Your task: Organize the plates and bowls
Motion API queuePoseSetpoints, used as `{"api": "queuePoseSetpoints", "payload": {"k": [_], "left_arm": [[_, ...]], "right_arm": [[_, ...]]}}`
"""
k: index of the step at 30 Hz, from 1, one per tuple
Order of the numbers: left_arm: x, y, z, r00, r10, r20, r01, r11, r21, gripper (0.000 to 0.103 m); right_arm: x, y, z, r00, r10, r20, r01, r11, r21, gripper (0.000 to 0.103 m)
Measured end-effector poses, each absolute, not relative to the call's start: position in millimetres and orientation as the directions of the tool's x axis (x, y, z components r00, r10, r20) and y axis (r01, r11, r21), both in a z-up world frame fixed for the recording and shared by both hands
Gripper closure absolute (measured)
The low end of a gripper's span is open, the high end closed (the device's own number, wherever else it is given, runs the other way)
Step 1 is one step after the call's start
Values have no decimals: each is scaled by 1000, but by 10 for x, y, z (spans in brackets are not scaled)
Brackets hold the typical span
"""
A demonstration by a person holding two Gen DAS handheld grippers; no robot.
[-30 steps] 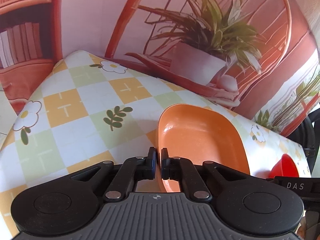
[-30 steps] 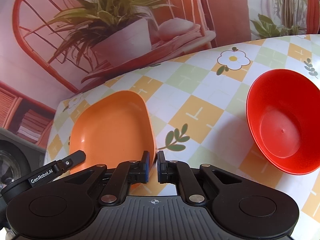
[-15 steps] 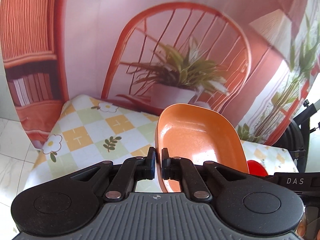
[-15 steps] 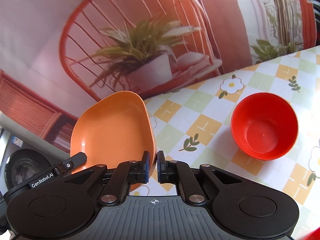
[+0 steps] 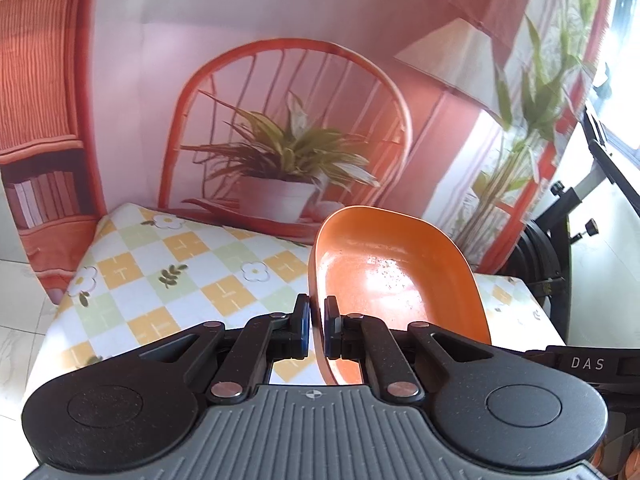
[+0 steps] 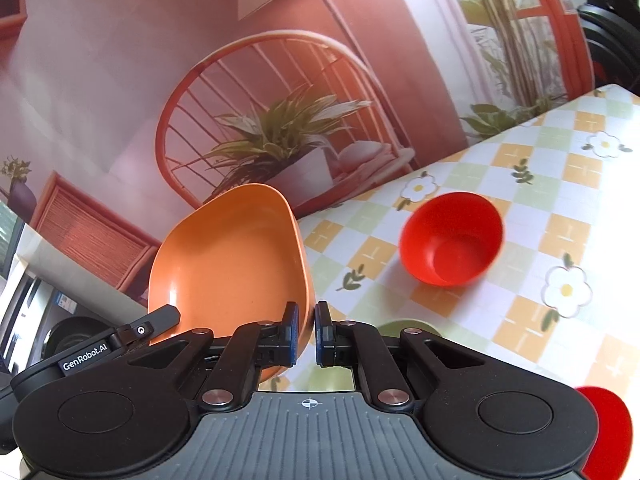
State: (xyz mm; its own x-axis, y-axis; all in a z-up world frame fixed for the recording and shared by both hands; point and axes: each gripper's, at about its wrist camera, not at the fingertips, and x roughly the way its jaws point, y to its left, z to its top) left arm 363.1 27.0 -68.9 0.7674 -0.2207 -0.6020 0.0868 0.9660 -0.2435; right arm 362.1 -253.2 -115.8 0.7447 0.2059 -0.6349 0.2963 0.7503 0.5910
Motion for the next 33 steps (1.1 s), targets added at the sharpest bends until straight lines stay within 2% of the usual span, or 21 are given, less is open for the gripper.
{"api": "queuePoseSetpoints", "payload": {"k": [14, 33], "left_arm": [[3372, -64, -1188, 688, -274, -672, 97, 952, -289, 94], [3421, 2, -1711, 620, -278, -733, 53, 948, -315, 94]], "right_arm": [[3060, -2769, -1609, 693, 161, -703, 384, 742, 550, 96], [3118, -2686, -2019, 611, 160, -775, 427, 758, 494, 96]]}}
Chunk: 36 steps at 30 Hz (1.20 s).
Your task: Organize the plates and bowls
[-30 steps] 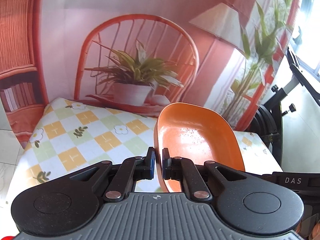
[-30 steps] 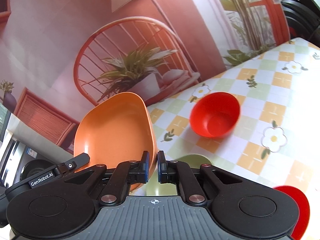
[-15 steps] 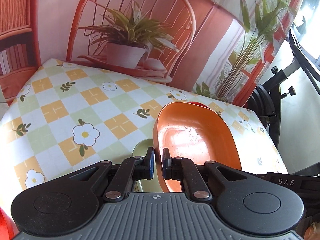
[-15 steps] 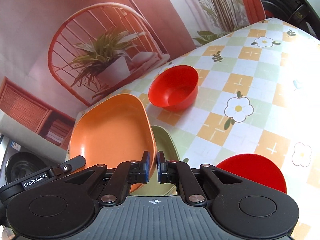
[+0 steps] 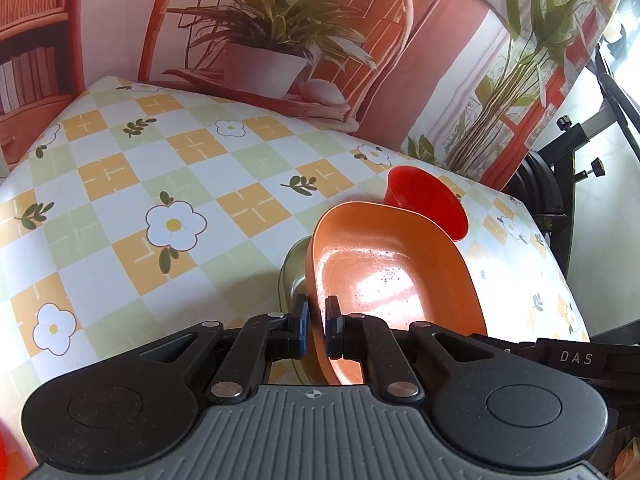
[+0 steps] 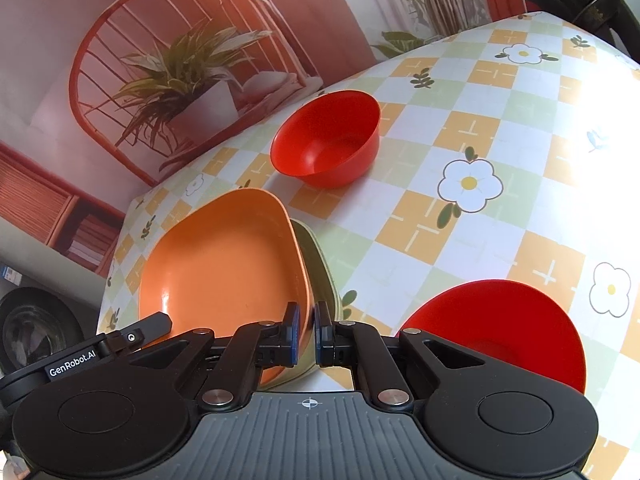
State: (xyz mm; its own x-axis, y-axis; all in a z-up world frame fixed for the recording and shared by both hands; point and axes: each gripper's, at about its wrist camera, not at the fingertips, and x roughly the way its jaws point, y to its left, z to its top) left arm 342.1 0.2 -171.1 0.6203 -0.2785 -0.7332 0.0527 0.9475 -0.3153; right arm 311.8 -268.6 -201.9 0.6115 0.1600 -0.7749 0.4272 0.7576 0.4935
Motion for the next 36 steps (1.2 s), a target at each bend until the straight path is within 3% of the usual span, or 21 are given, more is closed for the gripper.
{"api": "queuePoseSetpoints", "payload": {"k": [18, 27, 36], "left_arm": [[3475, 75, -1939, 601, -298, -742, 26, 935, -354, 94], [3518, -74, -1908, 612, -246, -752, 77, 964, -254, 94], [3487, -86, -1912, 616, -235, -752, 89, 969, -230, 93]], "right_arm": [[3211, -2656, -2114, 583, 153, -798, 426, 779, 460, 96], [3224, -2671, -2124, 587, 133, -799, 426, 788, 444, 96], [3228, -2687, -2130, 590, 128, -797, 420, 794, 438, 96]]}}
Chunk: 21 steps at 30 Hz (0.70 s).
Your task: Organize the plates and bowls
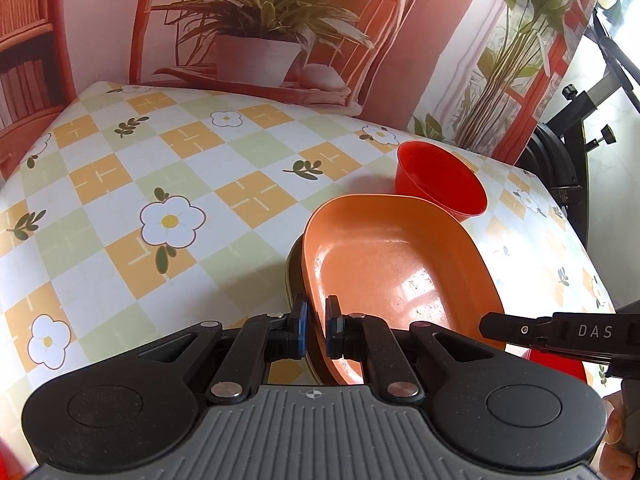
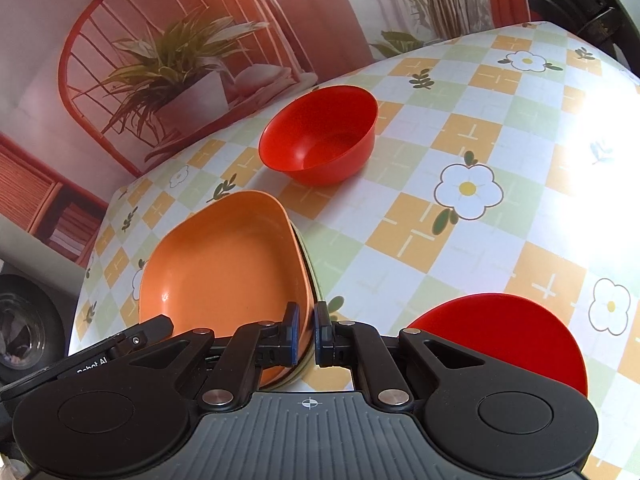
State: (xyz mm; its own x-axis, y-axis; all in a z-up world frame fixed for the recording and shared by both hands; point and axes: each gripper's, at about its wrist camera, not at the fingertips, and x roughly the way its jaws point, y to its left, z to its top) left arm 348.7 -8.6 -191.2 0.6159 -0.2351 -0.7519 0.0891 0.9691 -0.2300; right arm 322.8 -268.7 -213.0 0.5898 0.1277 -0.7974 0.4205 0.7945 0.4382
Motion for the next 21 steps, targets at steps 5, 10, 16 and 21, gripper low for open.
{"api": "queuePoseSetpoints", "payload": {"k": [5, 10, 16, 21], "left_arm": [[3465, -81, -1900, 620, -207, -757, 91, 977, -193, 91], [3459, -61, -1924, 615, -213, -759, 95, 976, -197, 89], [3431, -81, -1937, 623, -201, -756, 102, 979, -176, 87], [3440, -71, -1993, 620, -200, -758, 93, 979, -182, 84]], "right_arm": [[3232, -2692, -2134, 589, 128, -798, 422, 793, 439, 97], [3231, -2695, -2131, 590, 129, -797, 420, 794, 439, 97], [3220, -2678, -2113, 594, 112, -797, 415, 806, 423, 96], [3225, -2655, -2121, 590, 113, -800, 411, 811, 418, 95]]}}
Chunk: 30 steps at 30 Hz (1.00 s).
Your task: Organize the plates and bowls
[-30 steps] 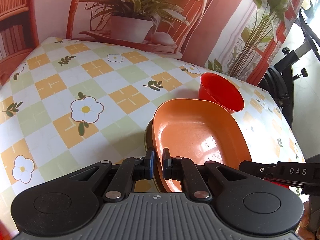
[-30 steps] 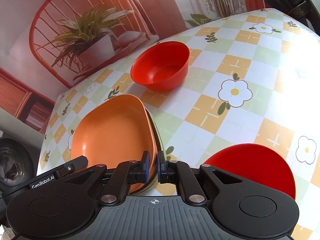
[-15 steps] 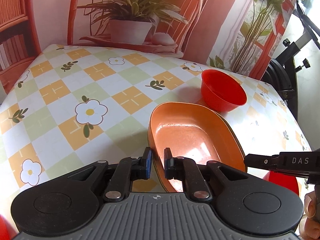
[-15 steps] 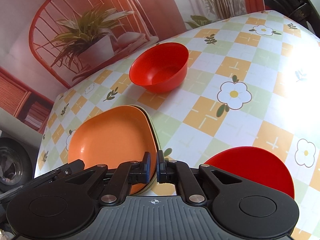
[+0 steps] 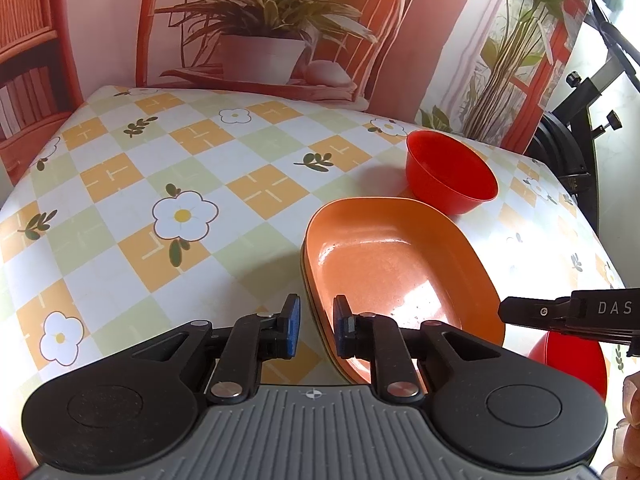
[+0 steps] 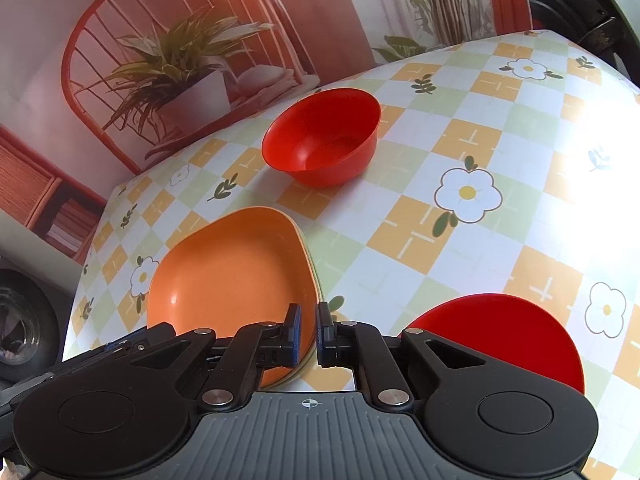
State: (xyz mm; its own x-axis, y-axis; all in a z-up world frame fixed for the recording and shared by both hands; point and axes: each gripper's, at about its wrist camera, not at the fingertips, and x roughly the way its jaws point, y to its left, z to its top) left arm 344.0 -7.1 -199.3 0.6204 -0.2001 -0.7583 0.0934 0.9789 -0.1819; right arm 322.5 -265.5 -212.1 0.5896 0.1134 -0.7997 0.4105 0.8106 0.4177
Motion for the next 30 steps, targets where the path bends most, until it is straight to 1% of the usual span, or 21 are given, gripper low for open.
{"api": "queuePoseSetpoints", "payload": {"k": [6, 16, 24, 30], "left_arm": [[3436, -72, -1954, 624, -193, -758, 83, 980, -181, 84], [3252, -19, -1657, 669, -180, -721, 83, 982, -169, 84], [3047, 225, -1497, 650, -206, -732, 109, 978, -178, 84], [2800, 611, -1341, 653, -177, -736, 80, 983, -165, 84]], "right_arm": [[3195, -2661, -2064, 606, 103, -788, 404, 814, 417, 94], [3033, -2613, -1829, 684, 47, -728, 353, 852, 386, 91], [2998, -2450, -1716, 703, 60, -708, 310, 871, 382, 90], [3093, -2144, -1623, 708, 108, -698, 238, 894, 380, 90]]}}
